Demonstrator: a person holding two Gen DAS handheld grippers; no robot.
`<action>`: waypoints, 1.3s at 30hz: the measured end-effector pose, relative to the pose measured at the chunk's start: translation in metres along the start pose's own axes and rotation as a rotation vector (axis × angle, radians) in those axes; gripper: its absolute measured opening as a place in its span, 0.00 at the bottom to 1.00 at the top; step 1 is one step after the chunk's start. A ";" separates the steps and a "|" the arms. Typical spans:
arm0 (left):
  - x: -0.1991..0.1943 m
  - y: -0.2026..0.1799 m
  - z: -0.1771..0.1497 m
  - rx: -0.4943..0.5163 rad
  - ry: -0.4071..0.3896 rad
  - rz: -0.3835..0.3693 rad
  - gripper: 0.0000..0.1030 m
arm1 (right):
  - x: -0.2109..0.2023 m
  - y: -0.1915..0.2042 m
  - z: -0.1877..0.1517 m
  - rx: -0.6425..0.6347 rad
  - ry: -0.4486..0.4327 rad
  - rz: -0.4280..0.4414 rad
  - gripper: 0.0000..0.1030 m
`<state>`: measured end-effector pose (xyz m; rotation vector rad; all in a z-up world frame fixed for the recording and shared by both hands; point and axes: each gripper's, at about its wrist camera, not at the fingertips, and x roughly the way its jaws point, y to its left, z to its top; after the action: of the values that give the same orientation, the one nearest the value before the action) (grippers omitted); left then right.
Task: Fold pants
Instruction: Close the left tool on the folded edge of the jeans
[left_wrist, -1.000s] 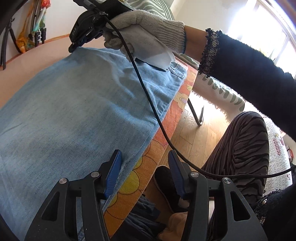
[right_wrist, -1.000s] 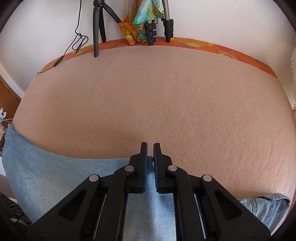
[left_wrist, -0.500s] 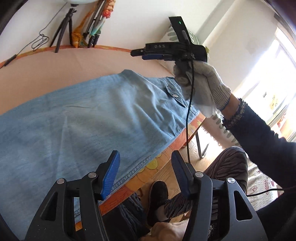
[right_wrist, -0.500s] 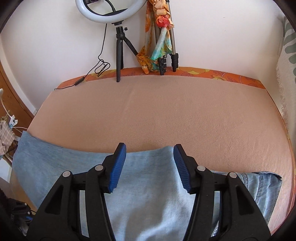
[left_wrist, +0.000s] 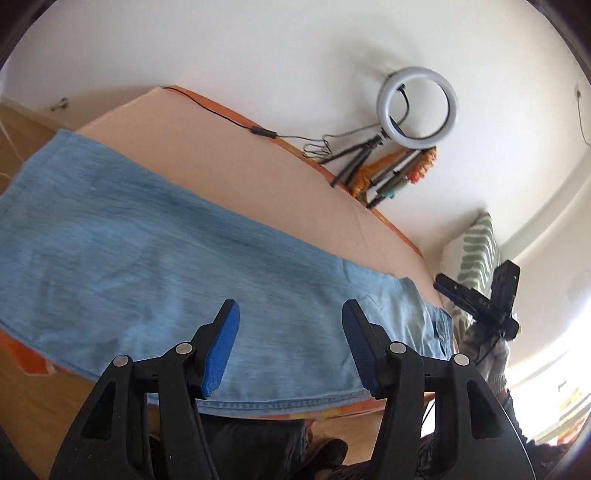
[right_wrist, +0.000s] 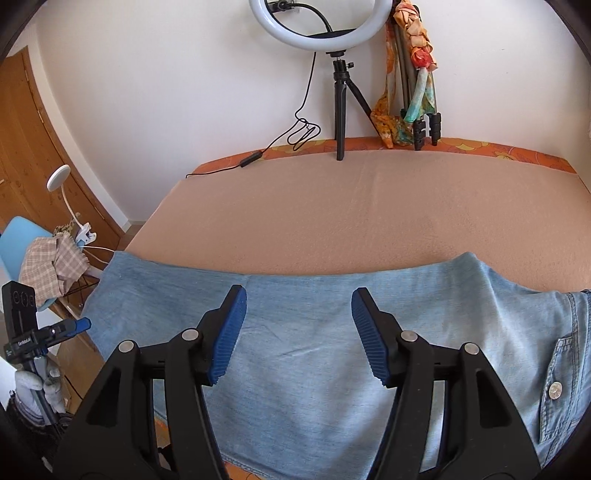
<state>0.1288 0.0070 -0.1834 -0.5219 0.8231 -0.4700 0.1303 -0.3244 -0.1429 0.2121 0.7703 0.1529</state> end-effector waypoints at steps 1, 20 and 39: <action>-0.012 0.015 0.001 -0.029 -0.036 0.047 0.55 | 0.004 0.006 0.000 -0.007 0.005 0.008 0.60; -0.099 0.213 -0.037 -0.608 -0.243 0.246 0.55 | 0.020 0.062 0.009 -0.086 -0.011 0.045 0.61; -0.072 0.235 -0.042 -0.699 -0.302 0.132 0.55 | 0.021 0.050 0.011 -0.039 -0.007 0.051 0.61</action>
<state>0.0976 0.2202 -0.3083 -1.1449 0.7103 0.0394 0.1498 -0.2731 -0.1371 0.1951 0.7543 0.2156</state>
